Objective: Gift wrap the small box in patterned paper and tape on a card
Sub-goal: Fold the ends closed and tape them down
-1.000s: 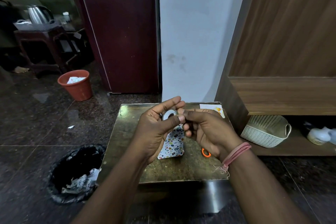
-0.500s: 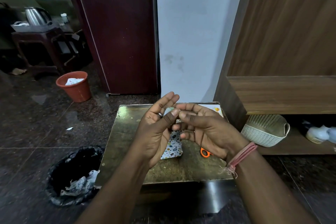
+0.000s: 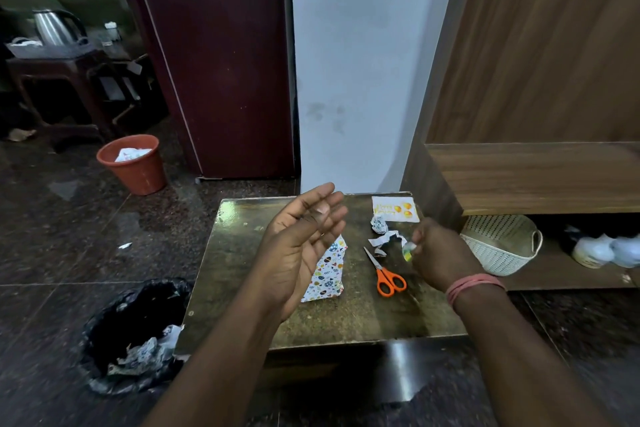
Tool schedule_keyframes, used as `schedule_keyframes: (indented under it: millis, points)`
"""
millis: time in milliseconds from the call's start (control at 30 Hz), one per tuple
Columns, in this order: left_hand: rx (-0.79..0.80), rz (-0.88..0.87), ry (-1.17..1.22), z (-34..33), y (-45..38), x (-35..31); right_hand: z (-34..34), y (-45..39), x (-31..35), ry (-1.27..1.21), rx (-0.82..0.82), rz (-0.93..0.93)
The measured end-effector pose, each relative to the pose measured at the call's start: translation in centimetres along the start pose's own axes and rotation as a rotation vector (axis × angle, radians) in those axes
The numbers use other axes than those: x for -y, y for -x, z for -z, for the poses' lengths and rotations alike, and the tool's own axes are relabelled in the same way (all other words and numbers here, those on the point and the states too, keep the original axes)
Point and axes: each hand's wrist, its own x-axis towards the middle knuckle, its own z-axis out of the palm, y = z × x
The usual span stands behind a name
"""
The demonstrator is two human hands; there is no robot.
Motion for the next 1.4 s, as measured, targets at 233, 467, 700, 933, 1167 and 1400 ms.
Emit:
schedule_keyframes:
  millis: [233, 467, 700, 933, 1167, 1400]
  points:
    - [0.085, 0.081, -0.068, -0.2, 0.3, 0.0, -1.8, -0.8, -0.7, 0.071, 0.009, -0.06]
    - [0.135, 0.106, -0.145, -0.1, 0.4, 0.6, 1.6, 0.6, 3.3, -0.542, -0.093, 0.068]
    - [0.131, 0.119, -0.176, -0.2, 0.5, 0.7, 2.4, 2.5, 6.8, -1.285, 0.287, 0.269]
    - [0.073, 0.045, -0.392, 0.0, 0.3, 0.2, 1.7, 1.9, 6.7, -1.253, 0.164, 0.237]
    - [-0.23, -0.229, -0.704, 2.3, -0.5, -2.6, 1.0, 2.0, 8.1, -1.424, 0.069, 0.221]
    - [-0.206, -0.172, -1.009, 4.0, -0.7, -2.7, -0.3, 1.4, 6.9, -1.059, 0.261, 0.188]
